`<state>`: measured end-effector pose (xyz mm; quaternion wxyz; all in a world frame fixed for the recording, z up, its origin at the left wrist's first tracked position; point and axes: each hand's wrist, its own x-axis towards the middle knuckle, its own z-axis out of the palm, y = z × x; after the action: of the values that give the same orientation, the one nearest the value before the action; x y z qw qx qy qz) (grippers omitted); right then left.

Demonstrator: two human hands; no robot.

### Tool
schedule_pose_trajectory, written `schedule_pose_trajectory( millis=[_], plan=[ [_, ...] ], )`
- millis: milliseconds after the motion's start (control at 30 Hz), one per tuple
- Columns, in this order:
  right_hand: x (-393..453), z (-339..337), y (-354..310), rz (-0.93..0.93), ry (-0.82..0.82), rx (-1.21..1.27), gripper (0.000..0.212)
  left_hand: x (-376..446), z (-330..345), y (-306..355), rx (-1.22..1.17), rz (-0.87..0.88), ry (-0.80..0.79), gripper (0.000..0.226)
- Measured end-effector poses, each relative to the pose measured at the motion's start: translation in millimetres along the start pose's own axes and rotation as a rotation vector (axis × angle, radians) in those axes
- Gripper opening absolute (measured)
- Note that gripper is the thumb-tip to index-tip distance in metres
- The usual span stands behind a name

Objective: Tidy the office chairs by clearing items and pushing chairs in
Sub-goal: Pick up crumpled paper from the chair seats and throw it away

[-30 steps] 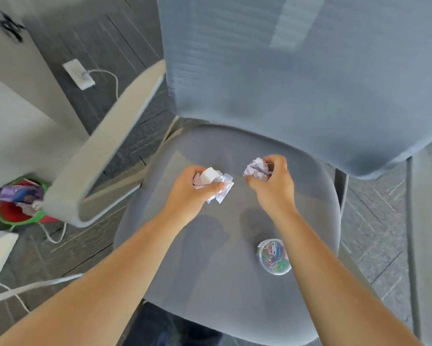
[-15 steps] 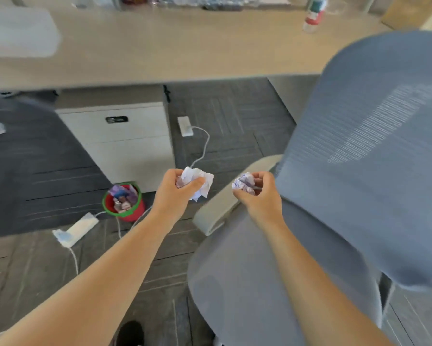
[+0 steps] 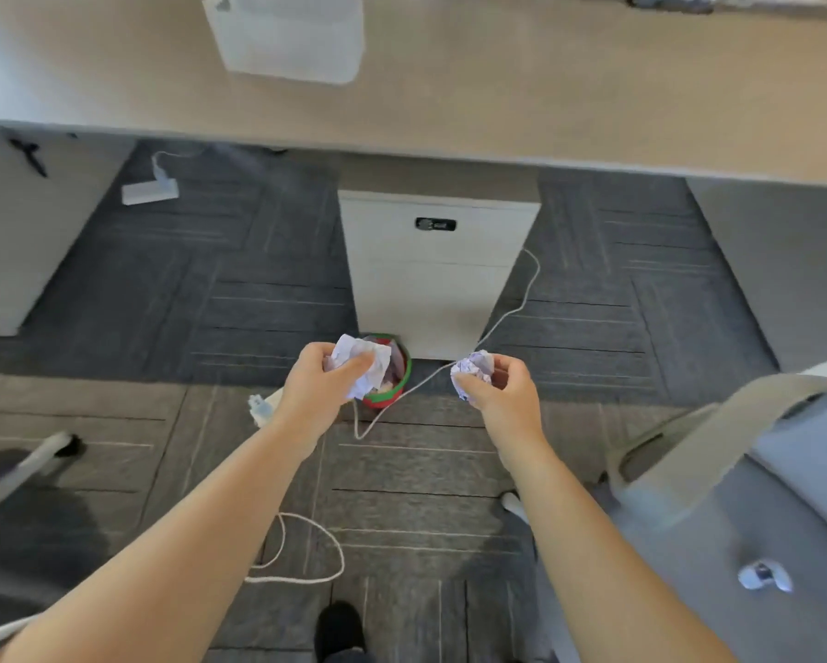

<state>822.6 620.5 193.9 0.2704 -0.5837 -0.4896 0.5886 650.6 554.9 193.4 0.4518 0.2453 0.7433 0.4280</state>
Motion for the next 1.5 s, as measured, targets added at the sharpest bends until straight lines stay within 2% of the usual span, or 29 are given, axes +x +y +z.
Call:
schedule_pose_trajectory(
  millis=[200, 233, 333, 400, 467, 533, 567, 600, 667, 700, 733, 833, 933, 1133, 1300, 1433, 1500],
  plan=[
    [39, 64, 62, 0.246, -0.061, -0.030, 0.017, 39, -24, -64, -0.078, -0.146, 0.056, 0.032],
    [46, 70, 74, 0.294, -0.059, -0.034, 0.020, 47, -23, -76, -0.092, -0.175, 0.069, 0.030],
    [68, 83, 106, 0.396, -0.065, -0.055, 0.037, 69, -20, -108, -0.110, -0.260, 0.064, 0.043],
    [83, 91, 121, 0.438, -0.070, -0.059, 0.039, 80, -17, -123, -0.119, -0.303, 0.095, 0.030],
    [101, 98, 132, 0.490, -0.093, -0.033, 0.032, 91, -15, -133, -0.110, -0.345, 0.123, 0.018],
    [121, 111, 130, 0.519, -0.109, 0.020, 0.015, 102, -14, -136, -0.117, -0.368, 0.144, 0.014],
    [134, 118, 127, 0.517, -0.097, 0.037, 0.011, 109, -14, -135, -0.122, -0.372, 0.153, 0.013],
    [147, 125, 123, 0.497, -0.088, 0.041, 0.016, 115, -13, -135, -0.128, -0.371, 0.162, 0.013],
    [173, 138, 120, 0.467, -0.093, 0.027, 0.045, 130, -13, -134, -0.133, -0.371, 0.178, 0.020],
    [185, 143, 119, 0.463, -0.098, 0.016, 0.055, 136, -12, -133, -0.136, -0.374, 0.185, 0.025],
    [195, 145, 120, 0.454, -0.095, 0.009, 0.055, 143, -11, -133, -0.142, -0.377, 0.198, 0.029],
    [207, 143, 119, 0.420, -0.069, -0.010, 0.034, 161, -5, -134, -0.169, -0.404, 0.224, 0.031],
    [206, 131, 128, 0.409, -0.057, -0.060, 0.035, 176, 6, -138, -0.234, -0.447, 0.212, 0.028],
    [207, 106, 139, 0.423, -0.030, -0.118, 0.034, 210, 32, -122, -0.438, -0.597, 0.252, 0.050],
    [213, 96, 143, 0.395, -0.002, -0.114, 0.033, 221, 37, -95, -0.625, -0.585, 0.130, 0.057],
    [206, 98, 142, 0.396, 0.003, -0.110, 0.032, 208, 33, -105, -0.347, -0.577, 0.068, 0.044],
    [198, 100, 137, 0.388, -0.005, -0.111, 0.029, 197, 31, -106, -0.248, -0.571, 0.098, 0.027]
  ],
)
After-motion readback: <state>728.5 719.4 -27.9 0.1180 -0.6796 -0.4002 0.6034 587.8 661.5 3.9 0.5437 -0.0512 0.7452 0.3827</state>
